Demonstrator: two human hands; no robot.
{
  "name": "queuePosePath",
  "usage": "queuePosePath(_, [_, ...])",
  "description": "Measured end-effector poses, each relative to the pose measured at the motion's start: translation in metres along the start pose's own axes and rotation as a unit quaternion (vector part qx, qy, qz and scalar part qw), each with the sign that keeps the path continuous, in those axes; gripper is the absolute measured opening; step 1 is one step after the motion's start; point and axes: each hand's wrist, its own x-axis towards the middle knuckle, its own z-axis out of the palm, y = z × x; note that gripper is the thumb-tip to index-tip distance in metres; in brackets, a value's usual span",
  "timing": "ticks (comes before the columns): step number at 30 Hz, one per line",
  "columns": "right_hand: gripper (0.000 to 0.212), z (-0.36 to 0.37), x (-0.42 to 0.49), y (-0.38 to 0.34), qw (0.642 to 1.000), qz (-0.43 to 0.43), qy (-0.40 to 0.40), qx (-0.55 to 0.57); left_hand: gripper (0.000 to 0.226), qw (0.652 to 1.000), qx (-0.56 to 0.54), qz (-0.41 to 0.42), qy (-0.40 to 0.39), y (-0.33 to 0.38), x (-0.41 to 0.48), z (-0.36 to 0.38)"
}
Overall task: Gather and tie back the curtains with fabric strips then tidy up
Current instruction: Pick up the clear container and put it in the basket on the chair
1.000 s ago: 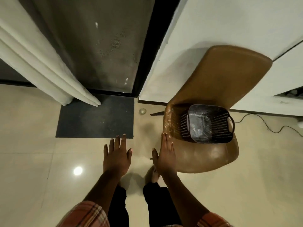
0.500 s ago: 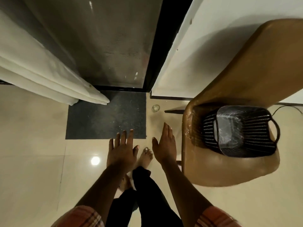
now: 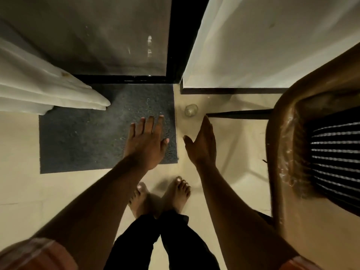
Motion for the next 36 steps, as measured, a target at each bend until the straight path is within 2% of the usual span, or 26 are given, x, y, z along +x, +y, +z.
queuePosePath(5, [0.097,0.06,0.061,0.044,0.999,0.035,0.004,0.024,0.069,0.999,0.032,0.033,0.001,-0.023,0.058,0.065])
queuePosePath(12, [0.104,0.102,0.123,0.071,0.997,0.057,-0.005,0.051,0.069,0.998,0.042,0.051,0.002,-0.039,0.109,0.117])
queuePosePath(17, [0.107,0.135,0.176,0.077,0.986,0.105,0.035,0.127,0.069,1.0,0.016,0.021,-0.005,-0.051,0.149,0.161])
queuePosePath(20, [0.104,0.146,0.193,0.077,0.983,0.112,0.042,0.14,0.069,1.0,0.002,0.014,0.0,-0.057,0.159,0.173])
queuePosePath(23, [0.086,0.155,0.202,0.08,0.983,0.107,0.05,0.142,0.069,1.0,-0.004,0.005,-0.006,-0.061,0.162,0.182])
queuePosePath(26, [0.071,0.153,0.2,0.079,0.984,0.105,0.063,0.13,0.069,1.0,-0.018,-0.016,-0.01,-0.062,0.161,0.182])
queuePosePath(30, [0.068,0.143,0.173,0.063,0.987,0.085,0.068,0.12,0.069,0.999,-0.046,-0.029,0.004,-0.058,0.15,0.165])
queuePosePath(36, [0.057,0.091,0.072,0.017,0.99,0.065,0.028,0.119,0.071,0.993,-0.083,-0.077,-0.015,-0.029,0.078,0.099])
